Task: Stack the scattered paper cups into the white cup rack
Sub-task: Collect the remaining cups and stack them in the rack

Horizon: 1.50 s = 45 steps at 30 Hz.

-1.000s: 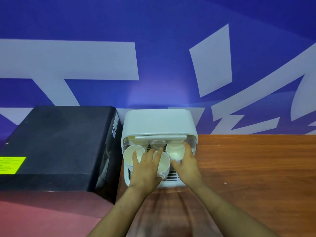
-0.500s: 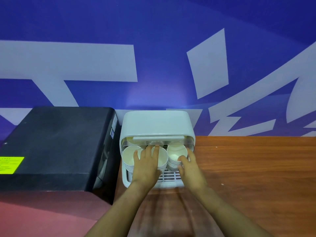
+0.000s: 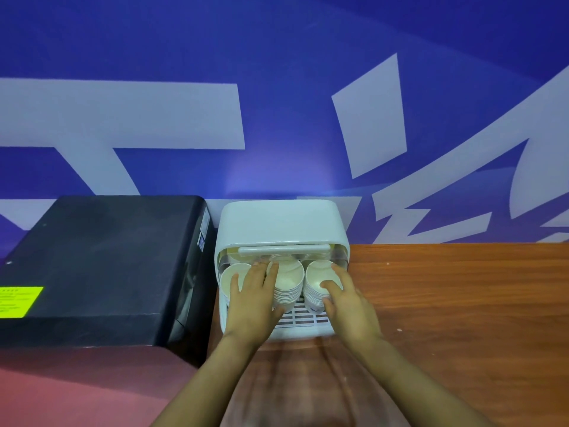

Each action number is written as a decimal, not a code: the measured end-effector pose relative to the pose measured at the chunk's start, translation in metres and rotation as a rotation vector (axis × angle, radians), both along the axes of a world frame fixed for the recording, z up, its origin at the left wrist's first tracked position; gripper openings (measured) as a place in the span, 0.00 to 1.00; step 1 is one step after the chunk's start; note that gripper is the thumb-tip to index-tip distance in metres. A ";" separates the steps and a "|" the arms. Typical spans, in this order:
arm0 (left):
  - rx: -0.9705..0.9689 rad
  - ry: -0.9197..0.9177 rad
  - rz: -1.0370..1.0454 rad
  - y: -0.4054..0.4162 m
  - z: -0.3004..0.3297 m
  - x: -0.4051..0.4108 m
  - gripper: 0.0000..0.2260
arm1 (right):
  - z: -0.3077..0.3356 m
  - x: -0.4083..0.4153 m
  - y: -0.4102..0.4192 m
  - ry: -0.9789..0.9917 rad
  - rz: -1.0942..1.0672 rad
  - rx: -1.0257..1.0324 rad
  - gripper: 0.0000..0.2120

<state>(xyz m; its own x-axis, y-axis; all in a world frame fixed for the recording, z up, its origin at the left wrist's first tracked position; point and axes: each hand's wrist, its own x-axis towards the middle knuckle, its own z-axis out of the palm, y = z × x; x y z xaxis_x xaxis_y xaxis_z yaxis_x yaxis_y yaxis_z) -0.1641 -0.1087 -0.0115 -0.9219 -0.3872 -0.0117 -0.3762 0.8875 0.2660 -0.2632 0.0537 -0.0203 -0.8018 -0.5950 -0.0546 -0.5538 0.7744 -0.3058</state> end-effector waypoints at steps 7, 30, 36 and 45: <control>-0.026 0.014 0.158 -0.009 0.003 0.024 0.18 | 0.009 -0.002 -0.003 0.032 0.085 0.148 0.14; -0.132 0.329 -0.019 -0.032 0.062 0.006 0.09 | 0.071 -0.015 -0.011 0.308 0.137 -0.353 0.12; -0.264 0.108 -0.034 -0.039 0.052 -0.012 0.15 | 0.067 -0.022 -0.031 0.199 0.185 -0.098 0.18; -0.135 0.080 -0.039 -0.027 0.045 0.011 0.13 | 0.053 -0.005 -0.013 0.261 0.224 -0.100 0.09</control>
<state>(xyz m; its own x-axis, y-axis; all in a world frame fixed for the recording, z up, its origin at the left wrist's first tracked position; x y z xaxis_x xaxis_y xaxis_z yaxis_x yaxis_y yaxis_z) -0.1528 -0.1355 0.0333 -0.9320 -0.3446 0.1125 -0.3235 0.9307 0.1708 -0.2680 0.0409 0.0326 -0.6302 -0.7497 0.2022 -0.7759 0.5985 -0.1995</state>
